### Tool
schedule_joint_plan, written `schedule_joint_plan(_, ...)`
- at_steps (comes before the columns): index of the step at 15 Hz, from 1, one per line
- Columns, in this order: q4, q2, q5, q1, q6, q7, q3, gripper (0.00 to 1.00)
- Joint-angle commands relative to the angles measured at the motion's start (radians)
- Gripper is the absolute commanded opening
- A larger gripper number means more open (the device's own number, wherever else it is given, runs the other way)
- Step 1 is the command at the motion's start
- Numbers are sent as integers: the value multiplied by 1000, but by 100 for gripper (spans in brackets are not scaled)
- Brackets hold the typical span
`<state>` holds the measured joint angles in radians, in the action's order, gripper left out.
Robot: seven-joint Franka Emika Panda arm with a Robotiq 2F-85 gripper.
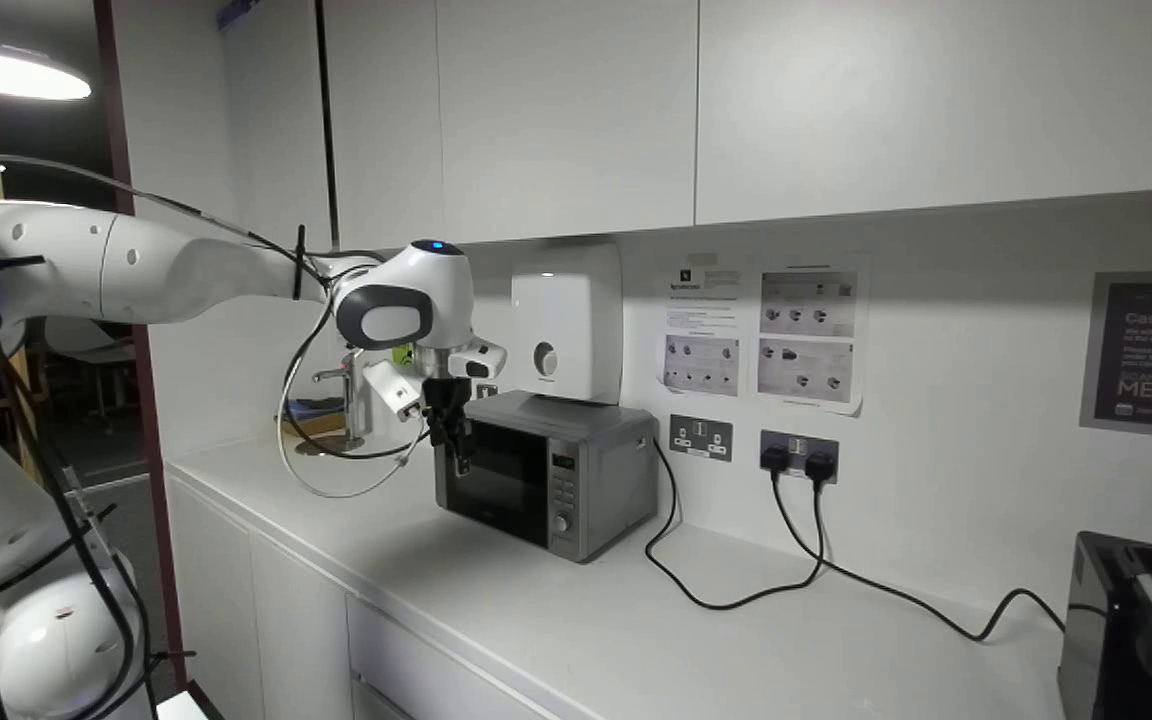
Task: Press a button on the microwave.
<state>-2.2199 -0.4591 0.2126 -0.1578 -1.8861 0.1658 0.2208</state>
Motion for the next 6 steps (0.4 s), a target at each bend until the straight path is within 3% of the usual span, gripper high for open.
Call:
schedule_joint_plan(1, 2, 0, 1, 3, 2, -11, 3, 100)
schedule_joint_plan(6, 2, -2, 3, 2, 2, -27, 2, 100)
